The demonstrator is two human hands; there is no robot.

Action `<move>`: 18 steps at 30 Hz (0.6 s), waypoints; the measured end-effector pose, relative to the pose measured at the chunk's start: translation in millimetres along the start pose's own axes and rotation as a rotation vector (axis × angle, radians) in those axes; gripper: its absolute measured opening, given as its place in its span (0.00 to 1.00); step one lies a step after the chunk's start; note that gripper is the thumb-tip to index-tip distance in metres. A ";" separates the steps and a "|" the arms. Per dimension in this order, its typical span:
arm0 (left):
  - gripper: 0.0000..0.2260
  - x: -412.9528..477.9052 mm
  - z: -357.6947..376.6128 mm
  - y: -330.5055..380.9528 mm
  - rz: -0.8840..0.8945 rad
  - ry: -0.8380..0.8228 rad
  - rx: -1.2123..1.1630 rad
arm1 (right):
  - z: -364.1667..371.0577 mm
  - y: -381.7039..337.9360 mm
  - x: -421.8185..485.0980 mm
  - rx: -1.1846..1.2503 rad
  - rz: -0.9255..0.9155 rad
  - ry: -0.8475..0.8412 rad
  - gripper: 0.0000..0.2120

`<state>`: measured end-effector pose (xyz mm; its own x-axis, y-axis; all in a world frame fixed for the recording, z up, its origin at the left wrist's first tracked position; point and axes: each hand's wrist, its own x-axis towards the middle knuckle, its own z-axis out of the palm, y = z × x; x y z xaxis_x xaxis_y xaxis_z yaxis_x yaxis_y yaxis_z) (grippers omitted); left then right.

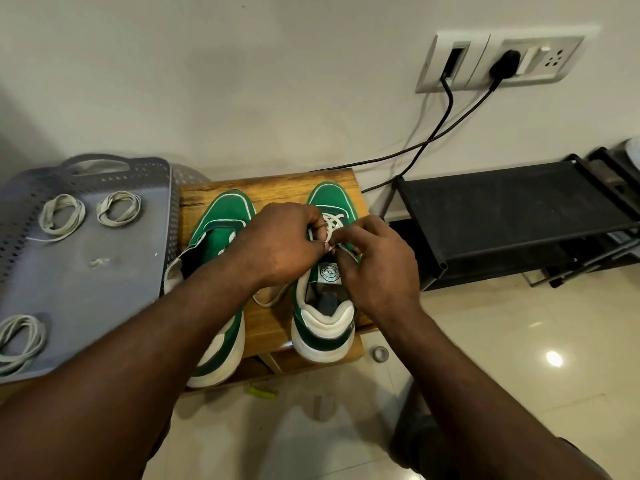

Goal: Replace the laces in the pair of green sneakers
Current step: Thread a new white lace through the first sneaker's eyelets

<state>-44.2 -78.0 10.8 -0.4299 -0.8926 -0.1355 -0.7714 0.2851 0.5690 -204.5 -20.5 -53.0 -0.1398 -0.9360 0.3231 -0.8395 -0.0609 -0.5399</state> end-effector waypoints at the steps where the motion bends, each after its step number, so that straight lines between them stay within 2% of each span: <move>1: 0.03 -0.1 1.9 0.6 -0.003 0.014 0.034 | 0.6 -0.4 -0.8 0.008 -0.011 0.027 0.08; 8: 0.02 2.5 4.0 0.3 -0.022 0.045 0.069 | 5.5 1.9 -5.5 0.070 -0.056 0.122 0.10; 13: 0.04 2.8 5.1 -3.3 0.008 0.095 0.041 | 5.6 3.4 -3.8 0.109 -0.062 0.102 0.09; 18: 0.02 1.3 -5.5 4.2 0.052 0.160 -0.499 | 2.2 -3.1 -2.6 0.255 0.036 0.044 0.21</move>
<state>-45.4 -79.9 17.5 -0.3548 -0.9349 0.0066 -0.4169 0.1645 0.8940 -200.4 -18.6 -54.0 -0.1946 -0.9237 0.3301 -0.6749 -0.1181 -0.7284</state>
